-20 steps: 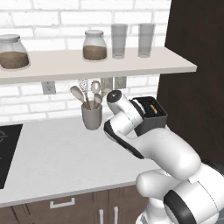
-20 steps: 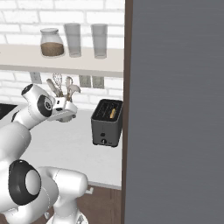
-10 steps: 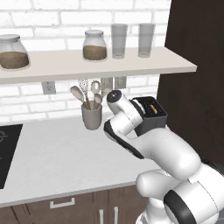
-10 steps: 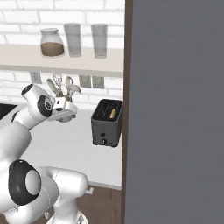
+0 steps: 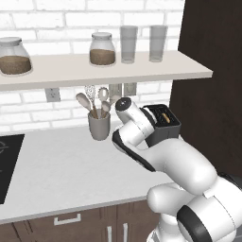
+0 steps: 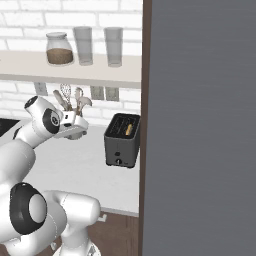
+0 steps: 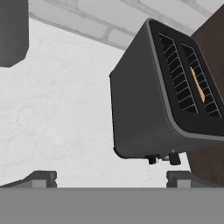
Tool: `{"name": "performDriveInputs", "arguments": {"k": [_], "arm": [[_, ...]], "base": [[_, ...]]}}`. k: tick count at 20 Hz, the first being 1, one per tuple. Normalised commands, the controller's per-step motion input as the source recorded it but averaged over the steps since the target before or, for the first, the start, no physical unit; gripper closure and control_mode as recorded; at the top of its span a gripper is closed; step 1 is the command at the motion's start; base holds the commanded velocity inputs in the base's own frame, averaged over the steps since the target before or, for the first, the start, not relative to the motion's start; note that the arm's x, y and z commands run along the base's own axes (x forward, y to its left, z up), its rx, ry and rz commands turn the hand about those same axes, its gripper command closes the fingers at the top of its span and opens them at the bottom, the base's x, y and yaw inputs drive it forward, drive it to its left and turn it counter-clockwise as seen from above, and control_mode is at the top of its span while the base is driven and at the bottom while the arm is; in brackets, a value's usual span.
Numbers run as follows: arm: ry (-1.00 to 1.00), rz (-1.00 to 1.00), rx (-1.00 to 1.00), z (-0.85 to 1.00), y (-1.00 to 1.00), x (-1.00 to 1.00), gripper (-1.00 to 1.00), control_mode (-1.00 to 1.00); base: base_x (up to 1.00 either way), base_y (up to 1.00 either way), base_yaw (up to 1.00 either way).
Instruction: Start the toaster. Once the lever pops up, take the bread to the plate on the dining counter.
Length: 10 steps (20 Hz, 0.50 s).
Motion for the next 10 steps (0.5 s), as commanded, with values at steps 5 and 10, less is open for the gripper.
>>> {"name": "performDriveInputs", "arguments": {"k": [5, 10], "arm": [[0.00, 0.00, 0.00, 0.00, 0.00, 0.00, -1.00, -1.00], [0.00, 0.00, 0.00, 0.00, 0.00, 0.00, -1.00, -1.00]], "base": [[0.00, 0.00, 0.00], [0.00, 0.00, 0.00]]}}
